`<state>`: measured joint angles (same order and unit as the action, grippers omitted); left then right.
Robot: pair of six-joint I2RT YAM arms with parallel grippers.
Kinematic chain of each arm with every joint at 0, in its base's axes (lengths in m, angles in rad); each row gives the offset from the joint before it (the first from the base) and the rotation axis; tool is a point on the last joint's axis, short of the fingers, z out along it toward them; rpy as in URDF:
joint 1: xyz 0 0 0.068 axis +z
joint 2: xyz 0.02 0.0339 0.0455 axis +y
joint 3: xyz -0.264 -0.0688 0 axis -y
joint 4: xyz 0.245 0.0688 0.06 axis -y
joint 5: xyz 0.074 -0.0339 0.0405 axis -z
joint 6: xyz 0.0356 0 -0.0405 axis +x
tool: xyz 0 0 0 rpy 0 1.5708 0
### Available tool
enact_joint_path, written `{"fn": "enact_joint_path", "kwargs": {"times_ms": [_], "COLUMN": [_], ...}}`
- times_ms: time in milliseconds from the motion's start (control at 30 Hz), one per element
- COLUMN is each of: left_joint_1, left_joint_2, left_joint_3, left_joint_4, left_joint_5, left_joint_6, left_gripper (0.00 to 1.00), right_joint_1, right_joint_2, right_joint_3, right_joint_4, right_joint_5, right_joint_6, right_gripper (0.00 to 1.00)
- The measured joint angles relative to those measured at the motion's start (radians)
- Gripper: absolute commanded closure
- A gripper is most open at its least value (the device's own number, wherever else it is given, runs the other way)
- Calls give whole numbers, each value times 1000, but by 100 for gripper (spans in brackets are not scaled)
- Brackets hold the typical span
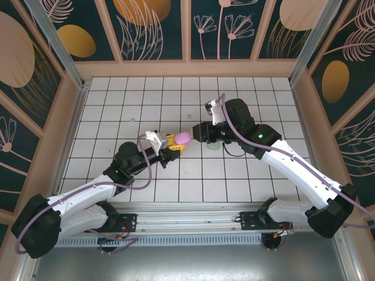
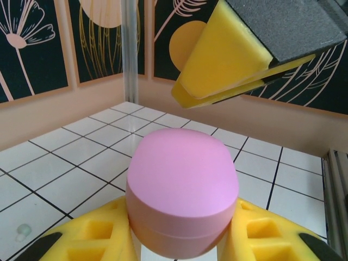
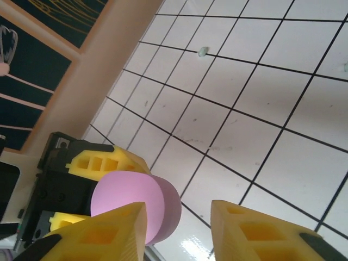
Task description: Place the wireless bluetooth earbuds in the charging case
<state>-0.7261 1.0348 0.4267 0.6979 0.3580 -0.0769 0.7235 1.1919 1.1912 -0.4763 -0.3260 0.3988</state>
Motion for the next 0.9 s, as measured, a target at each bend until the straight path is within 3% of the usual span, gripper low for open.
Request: {"fn": "enact_joint_path", "kwargs": {"times_ms": [200, 600, 767, 900], "left_joint_1": [0, 0, 0, 0], "left_joint_2": [-6, -2, 0, 0], "left_joint_3": [0, 1, 0, 0], "left_joint_4": [5, 42, 51, 50], "left_joint_5": [0, 4, 4, 3], "left_joint_6": [-7, -30, -34, -34], "left_gripper": [92, 91, 91, 91], "right_joint_1": [-38, -45, -55, -60], "right_joint_2": [-13, 30, 48, 51], "right_joint_3": [-60, -136, -155, -178], "right_joint_4": [94, 235, 298, 363], "right_joint_5": [-101, -291, -360, -400], "right_joint_6": [63, 190, 238, 286], "right_gripper": [42, 40, 50, 70]}}
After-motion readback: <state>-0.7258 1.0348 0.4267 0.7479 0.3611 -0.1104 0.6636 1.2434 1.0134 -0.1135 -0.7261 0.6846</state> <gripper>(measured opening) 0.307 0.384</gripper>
